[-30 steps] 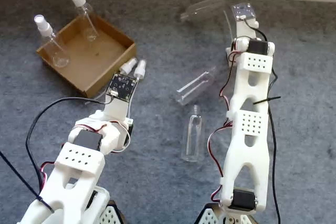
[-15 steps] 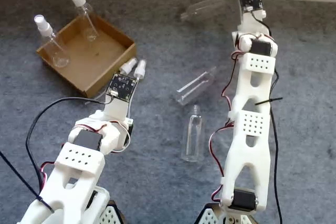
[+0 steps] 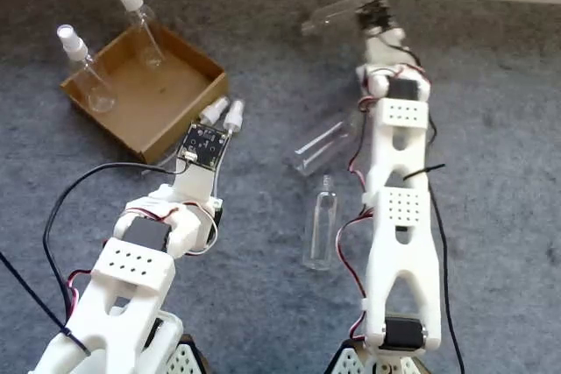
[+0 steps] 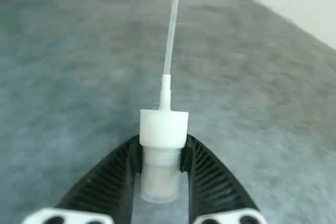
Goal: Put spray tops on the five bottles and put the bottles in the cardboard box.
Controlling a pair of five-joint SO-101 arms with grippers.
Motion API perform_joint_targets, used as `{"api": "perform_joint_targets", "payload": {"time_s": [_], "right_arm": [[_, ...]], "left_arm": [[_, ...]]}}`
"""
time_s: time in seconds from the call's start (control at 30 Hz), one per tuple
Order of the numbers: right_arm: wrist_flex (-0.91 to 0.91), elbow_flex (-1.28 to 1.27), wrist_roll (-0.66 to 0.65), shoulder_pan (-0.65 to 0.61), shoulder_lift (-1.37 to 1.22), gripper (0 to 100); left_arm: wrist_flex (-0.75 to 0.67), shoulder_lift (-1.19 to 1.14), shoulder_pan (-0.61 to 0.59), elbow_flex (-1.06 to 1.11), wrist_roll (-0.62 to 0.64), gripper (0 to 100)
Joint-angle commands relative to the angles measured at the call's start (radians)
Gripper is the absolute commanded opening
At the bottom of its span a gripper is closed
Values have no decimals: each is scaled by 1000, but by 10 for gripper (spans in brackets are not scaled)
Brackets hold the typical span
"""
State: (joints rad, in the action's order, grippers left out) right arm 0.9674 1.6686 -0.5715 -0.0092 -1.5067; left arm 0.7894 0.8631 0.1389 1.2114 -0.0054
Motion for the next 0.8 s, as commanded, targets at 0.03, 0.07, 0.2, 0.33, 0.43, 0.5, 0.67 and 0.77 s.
{"api": "perform_joint_targets", "payload": {"time_s": [0.03, 0.07, 0.2, 0.33, 0.43, 0.5, 0.67, 0.77], "right_arm": [[102, 81, -224, -81, 22, 9], [120, 81, -236, -85, 24, 9], [166, 88, -253, -90, 30, 9], [168, 90, -247, -67, 44, 9], [168, 90, -247, -44, 74, 9], [168, 90, -245, -30, 111, 9], [177, 90, -245, 1, 226, 9], [179, 90, -245, 19, 285, 9]], "left_arm": [[-20, 25, -7, -4, -11, 7], [-20, 25, -7, -4, -11, 7], [-20, 25, -5, -4, -11, 7], [-20, 25, -7, -5, -11, 7], [-20, 25, -8, -5, -11, 7], [-20, 25, -8, -5, -11, 7], [-20, 25, -10, -7, -11, 7], [-20, 25, -10, -7, -11, 7]]}}
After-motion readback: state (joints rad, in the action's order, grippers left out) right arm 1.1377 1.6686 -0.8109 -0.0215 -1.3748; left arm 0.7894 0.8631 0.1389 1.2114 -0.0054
